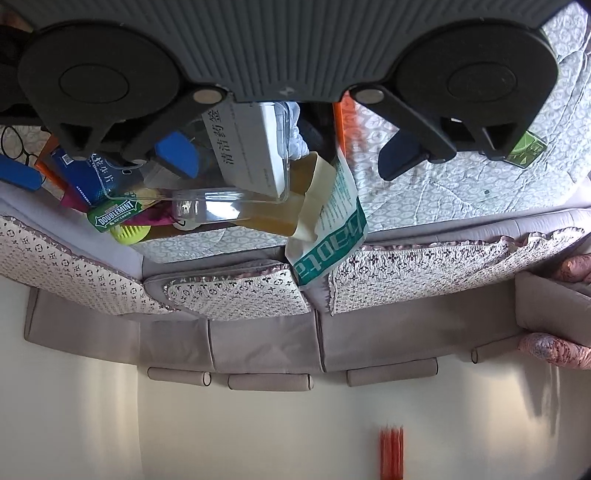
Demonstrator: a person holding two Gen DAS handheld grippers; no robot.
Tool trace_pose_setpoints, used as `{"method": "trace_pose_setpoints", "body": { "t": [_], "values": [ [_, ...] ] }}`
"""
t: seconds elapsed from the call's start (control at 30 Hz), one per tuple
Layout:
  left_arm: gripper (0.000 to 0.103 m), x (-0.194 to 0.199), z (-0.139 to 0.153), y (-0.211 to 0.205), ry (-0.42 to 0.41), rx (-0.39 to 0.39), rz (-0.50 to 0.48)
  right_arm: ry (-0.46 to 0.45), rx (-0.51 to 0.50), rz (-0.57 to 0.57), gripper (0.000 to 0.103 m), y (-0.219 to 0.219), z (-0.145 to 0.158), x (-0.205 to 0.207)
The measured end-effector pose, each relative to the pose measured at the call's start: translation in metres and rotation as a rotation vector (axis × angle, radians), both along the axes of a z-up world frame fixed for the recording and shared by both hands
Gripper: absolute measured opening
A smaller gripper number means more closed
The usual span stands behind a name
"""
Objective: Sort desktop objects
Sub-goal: 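Open both tools to drop the clear phone case into the bin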
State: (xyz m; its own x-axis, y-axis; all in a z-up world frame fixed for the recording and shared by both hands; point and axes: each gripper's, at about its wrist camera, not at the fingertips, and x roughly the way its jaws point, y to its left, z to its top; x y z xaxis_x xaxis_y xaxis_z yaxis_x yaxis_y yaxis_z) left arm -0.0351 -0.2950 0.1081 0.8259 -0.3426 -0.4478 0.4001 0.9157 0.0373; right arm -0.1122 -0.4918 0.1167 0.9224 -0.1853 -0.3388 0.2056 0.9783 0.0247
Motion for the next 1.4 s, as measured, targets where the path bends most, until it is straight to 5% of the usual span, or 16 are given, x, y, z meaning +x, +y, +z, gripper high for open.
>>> {"method": "trace_pose_setpoints", "body": {
  "t": [0.37, 0.87, 1.2, 1.4],
  "values": [
    [0.103, -0.006, -0.003, -0.009, -0.01, -0.011, -0.043, -0.009, 0.012, -0.018, 0.099, 0.001, 0.001, -0.005],
    [0.103, 0.001, 0.014, -0.007, 0.113, -0.021, -0.033, 0.081, 0.048, -0.166, 0.103, 0.022, 0.032, -0.021],
    [0.103, 0.0, 0.018, -0.006, 0.178, 0.005, -0.087, 0.1, 0.069, -0.141, 0.103, 0.034, 0.022, -0.027],
    [0.103, -0.006, 0.019, 0.0, 0.179, -0.055, -0.104, 0.093, 0.043, -0.147, 0.103, 0.04, 0.021, -0.032]
  ]
}}
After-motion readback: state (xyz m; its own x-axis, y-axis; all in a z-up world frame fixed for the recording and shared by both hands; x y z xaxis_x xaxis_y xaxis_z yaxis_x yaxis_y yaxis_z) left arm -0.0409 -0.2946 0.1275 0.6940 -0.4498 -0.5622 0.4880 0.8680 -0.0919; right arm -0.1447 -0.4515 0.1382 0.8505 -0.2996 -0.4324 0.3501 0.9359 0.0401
